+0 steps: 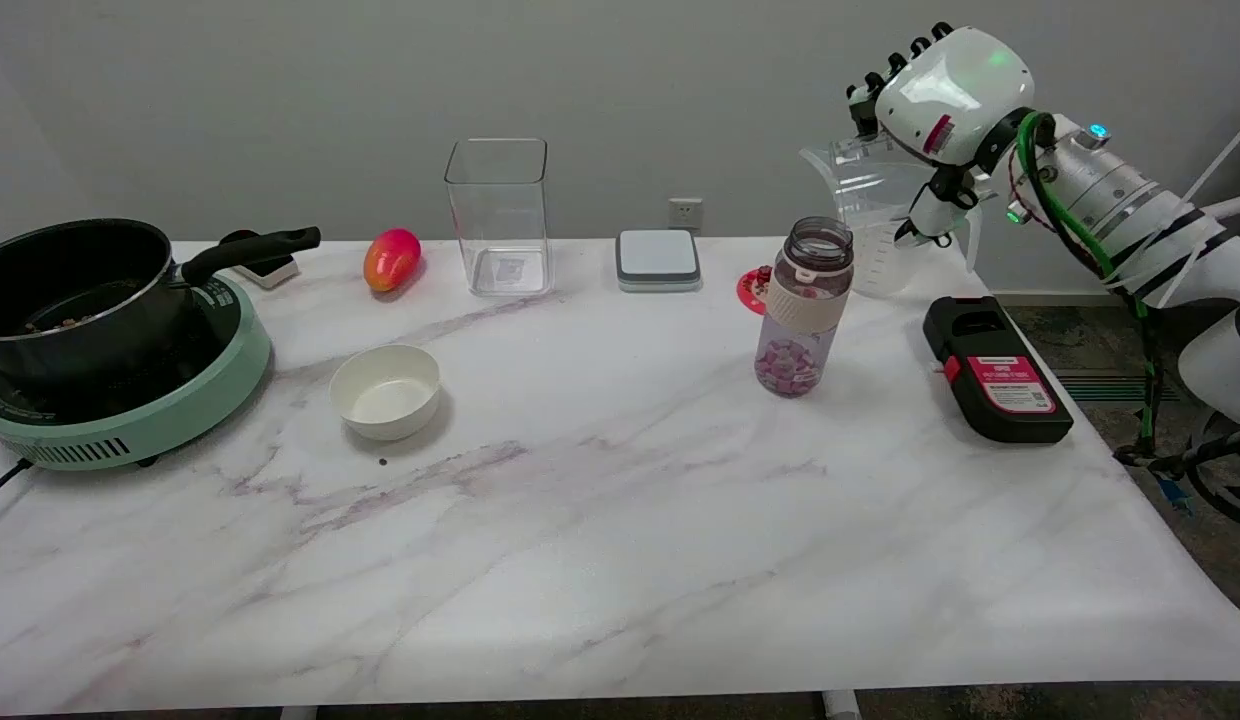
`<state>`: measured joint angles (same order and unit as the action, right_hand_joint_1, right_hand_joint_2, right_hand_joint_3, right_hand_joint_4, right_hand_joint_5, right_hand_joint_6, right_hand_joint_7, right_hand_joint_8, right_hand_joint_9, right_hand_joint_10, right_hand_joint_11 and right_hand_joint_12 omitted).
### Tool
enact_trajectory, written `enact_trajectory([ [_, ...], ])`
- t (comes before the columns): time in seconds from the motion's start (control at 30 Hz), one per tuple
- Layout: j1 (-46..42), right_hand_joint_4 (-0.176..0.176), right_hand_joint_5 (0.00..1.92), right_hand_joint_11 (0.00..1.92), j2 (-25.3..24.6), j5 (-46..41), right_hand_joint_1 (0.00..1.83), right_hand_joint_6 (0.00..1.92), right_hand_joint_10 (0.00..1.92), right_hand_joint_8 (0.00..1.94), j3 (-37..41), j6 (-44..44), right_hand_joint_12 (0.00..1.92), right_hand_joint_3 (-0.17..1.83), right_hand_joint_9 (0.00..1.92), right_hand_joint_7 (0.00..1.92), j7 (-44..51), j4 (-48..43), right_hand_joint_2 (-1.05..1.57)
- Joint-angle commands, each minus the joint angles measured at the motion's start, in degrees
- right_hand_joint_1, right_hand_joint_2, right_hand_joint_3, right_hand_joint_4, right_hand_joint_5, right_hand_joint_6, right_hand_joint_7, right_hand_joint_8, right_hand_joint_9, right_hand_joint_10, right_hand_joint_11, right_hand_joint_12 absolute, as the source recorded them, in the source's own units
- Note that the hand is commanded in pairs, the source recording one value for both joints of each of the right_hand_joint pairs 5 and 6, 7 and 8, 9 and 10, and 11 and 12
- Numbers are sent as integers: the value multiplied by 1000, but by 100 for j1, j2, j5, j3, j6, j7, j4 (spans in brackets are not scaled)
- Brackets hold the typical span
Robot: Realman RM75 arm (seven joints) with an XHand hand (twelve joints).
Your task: Place the measuring cup onto the table.
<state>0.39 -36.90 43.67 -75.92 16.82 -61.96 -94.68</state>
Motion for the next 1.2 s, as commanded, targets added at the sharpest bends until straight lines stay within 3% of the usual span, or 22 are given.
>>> enact_trajectory([
  [0.03, -1119, 0, 1578, 1253, -680, -865, 1458, 1578, 1474, 1579, 1234, -932, 1253, 919, 1474, 1579, -446, -700, 716],
  [0.17, -1721, 0, 1627, 1271, -1832, -1352, 1424, 1627, 1499, 1605, 1686, -1056, 1271, 766, 1499, 1605, -462, -1259, 877],
  [0.4, -1853, 0, 1636, 1311, -3432, -2268, 1418, 1636, 1519, 1630, 1796, -318, 1311, 628, 1519, 1630, -389, -957, 999],
  [0.57, -2019, 0, 1705, 1362, -3588, -3441, 1348, 1705, 1591, 1685, 1720, 374, 1362, 430, 1591, 1685, -208, -356, 1233],
  [0.67, -2145, 0, 1742, 1413, -3692, -4315, 1269, 1742, 1638, 1725, 1715, 806, 1413, 309, 1638, 1725, 653, -126, 1421],
  [0.8, -2190, 0, 1737, 1422, -3726, -5732, 1249, 1737, 1648, 1729, 1455, 1658, 1422, 292, 1648, 1729, 1898, 352, 1461],
  [0.93, -2147, 0, 1703, 1419, -3601, -7047, 1274, 1703, 1646, 1720, 840, 2813, 1419, 314, 1646, 1720, 2705, 872, 1429],
  [1.2, -2058, 0, 1651, 1408, -3121, -9094, 1346, 1651, 1634, 1695, -982, 4347, 1408, 424, 1634, 1695, 2653, 1596, 1311],
])
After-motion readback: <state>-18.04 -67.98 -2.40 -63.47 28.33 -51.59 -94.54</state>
